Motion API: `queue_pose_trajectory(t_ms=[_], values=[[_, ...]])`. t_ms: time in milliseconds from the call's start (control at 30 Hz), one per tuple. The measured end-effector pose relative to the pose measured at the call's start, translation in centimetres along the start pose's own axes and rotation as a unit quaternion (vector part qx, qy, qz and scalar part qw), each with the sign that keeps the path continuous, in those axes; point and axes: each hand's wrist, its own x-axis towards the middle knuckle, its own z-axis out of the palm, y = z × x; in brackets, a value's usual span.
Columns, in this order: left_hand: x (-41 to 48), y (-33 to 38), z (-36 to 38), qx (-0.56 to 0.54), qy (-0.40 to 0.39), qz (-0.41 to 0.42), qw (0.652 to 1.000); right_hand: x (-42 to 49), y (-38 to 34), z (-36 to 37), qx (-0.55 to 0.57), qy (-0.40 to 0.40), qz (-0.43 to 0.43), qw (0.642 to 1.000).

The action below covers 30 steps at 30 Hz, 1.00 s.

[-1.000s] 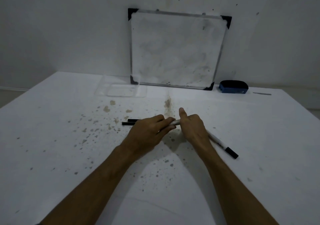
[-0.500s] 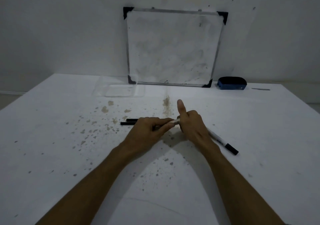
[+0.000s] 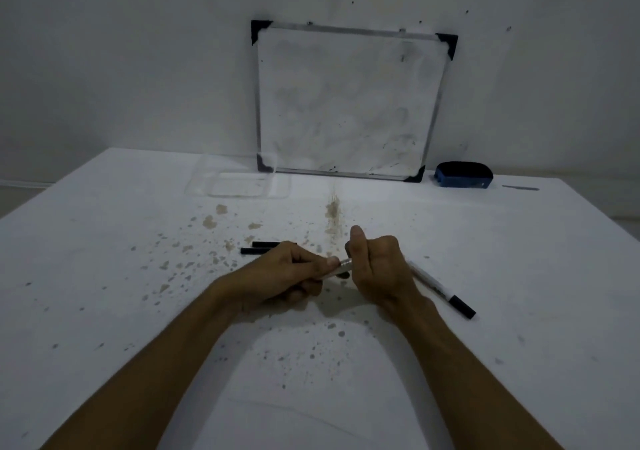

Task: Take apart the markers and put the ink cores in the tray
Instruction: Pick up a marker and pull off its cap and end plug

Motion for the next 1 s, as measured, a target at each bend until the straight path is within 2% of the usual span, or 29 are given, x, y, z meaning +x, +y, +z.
queue_pose_trajectory(t_ms=[67,133,200,300,333,367,433,500,567,633,700,767,833,1000], values=[[0.2,0.0,0.9,0.031,0.062,0.012,0.998,0.5,0.0,-0.2,-0.019,0.027,0.039,0.999],[1.2,-0.5,2.2,0.08,0.164,0.076,0.98,1.3,-0.3,-0.7,-0.027,0.017,0.173,0.984],[2.0,-1.7,3.1,0.186,0.237,0.17,0.938,1.8,-0.2,-1.2,-0.033,-0.023,0.292,0.956],[2.6,-2.9,3.5,0.36,0.282,0.241,0.856,2.1,0.5,-1.5,0.005,-0.037,0.361,0.932],[2.7,-2.8,3.5,0.376,0.289,0.25,0.844,2.1,0.7,-1.4,0.017,-0.031,0.372,0.927],[2.9,-2.8,3.4,0.366,0.293,0.247,0.848,2.0,0.7,-1.3,0.02,-0.024,0.376,0.926],[2.8,-2.0,3.4,0.297,0.274,0.213,0.889,1.8,0.3,-1.3,0.008,0.0,0.341,0.94],[2.4,-1.1,3.0,0.209,0.207,0.148,0.944,1.2,-0.1,-1.2,0.011,0.039,0.261,0.964],[1.6,-0.1,2.4,0.116,0.126,0.044,0.984,0.4,-0.6,-1.0,0.034,0.048,0.182,0.982],[0.6,0.8,1.2,0.004,0.036,-0.083,0.996,-0.2,-1.0,-0.7,0.042,0.022,0.114,0.992],[-0.1,1.2,-0.2,-0.094,-0.037,-0.153,0.983,0.0,-1.1,-0.5,0.055,0.049,0.089,0.993],[-0.8,1.0,-1.5,-0.178,-0.061,-0.162,0.969,0.4,-0.7,-0.8,0.096,0.13,0.127,0.979],[-1.3,0.7,-2.6,-0.241,-0.043,-0.121,0.962,0.5,0.1,-1.5,0.097,0.161,0.17,0.967],[-0.3,0.6,-2.0,-0.316,0.063,0.016,0.947,0.0,0.3,-0.6,-0.061,0.031,0.204,0.977]])
